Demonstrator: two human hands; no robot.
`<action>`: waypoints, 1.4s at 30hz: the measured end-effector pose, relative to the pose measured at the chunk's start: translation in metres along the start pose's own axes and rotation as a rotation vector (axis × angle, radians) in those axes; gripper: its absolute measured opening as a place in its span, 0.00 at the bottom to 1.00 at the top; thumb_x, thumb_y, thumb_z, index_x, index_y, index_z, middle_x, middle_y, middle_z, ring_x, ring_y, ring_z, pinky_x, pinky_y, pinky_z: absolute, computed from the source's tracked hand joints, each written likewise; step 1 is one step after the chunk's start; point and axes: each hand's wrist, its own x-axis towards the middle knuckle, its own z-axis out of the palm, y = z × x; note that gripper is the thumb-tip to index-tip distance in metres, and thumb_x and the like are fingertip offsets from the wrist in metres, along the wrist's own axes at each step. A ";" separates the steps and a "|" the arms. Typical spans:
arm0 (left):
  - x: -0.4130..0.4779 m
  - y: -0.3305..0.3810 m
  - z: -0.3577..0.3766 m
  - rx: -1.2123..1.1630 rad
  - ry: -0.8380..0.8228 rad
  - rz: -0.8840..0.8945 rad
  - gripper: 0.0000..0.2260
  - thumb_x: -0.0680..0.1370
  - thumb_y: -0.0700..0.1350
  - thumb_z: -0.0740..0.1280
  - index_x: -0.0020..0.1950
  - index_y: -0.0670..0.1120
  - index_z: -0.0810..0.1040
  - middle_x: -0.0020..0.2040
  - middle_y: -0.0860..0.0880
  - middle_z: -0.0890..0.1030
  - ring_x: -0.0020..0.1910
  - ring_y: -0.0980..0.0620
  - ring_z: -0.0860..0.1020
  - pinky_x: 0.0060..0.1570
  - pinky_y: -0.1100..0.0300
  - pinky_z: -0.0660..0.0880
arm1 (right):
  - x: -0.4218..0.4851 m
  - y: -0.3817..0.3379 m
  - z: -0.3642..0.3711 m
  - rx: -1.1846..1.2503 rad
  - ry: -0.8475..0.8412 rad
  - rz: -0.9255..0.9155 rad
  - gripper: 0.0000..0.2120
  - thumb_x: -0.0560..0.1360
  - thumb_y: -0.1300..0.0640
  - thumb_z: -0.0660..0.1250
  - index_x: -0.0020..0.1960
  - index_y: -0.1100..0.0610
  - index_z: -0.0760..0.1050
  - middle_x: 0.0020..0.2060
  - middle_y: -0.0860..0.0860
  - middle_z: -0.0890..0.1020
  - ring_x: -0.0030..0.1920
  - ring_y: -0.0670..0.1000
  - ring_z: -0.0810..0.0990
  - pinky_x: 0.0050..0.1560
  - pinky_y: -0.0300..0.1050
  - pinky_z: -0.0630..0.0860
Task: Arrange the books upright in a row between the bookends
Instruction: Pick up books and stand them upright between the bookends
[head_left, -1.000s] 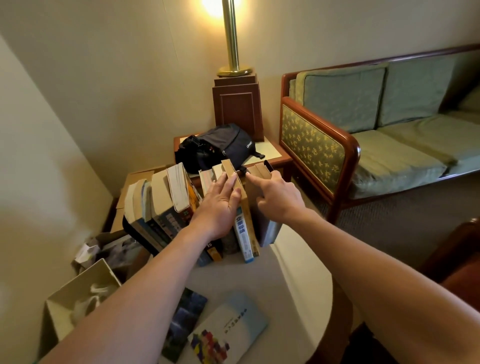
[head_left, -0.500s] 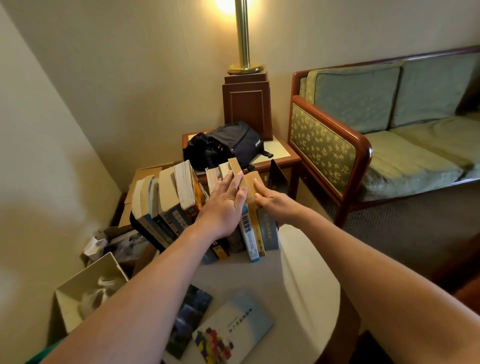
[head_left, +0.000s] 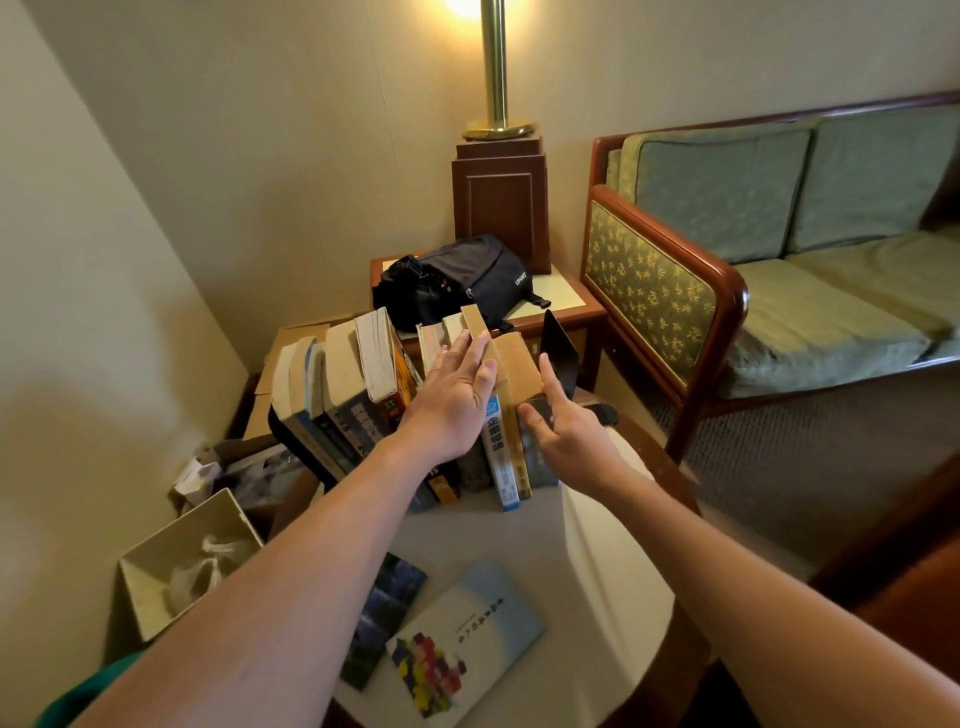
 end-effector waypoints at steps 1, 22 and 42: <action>-0.001 0.001 0.000 -0.010 0.001 -0.004 0.24 0.85 0.59 0.42 0.81 0.58 0.47 0.82 0.57 0.44 0.81 0.53 0.42 0.79 0.47 0.47 | -0.007 0.002 0.001 -0.011 0.020 -0.008 0.37 0.84 0.47 0.59 0.81 0.42 0.37 0.72 0.51 0.73 0.66 0.55 0.77 0.63 0.50 0.74; -0.194 -0.083 0.083 0.339 -0.183 -0.111 0.31 0.76 0.65 0.64 0.77 0.55 0.64 0.74 0.51 0.69 0.73 0.47 0.65 0.70 0.47 0.67 | -0.146 0.038 0.097 -0.494 -0.285 0.116 0.45 0.73 0.31 0.65 0.81 0.48 0.51 0.71 0.54 0.69 0.70 0.57 0.67 0.67 0.53 0.71; -0.210 -0.075 0.103 -0.187 -0.153 -0.479 0.39 0.65 0.46 0.80 0.70 0.52 0.64 0.60 0.47 0.76 0.58 0.48 0.77 0.54 0.50 0.80 | -0.181 0.055 0.103 -0.484 -0.202 0.056 0.42 0.76 0.40 0.68 0.82 0.46 0.49 0.75 0.49 0.64 0.72 0.55 0.60 0.68 0.52 0.61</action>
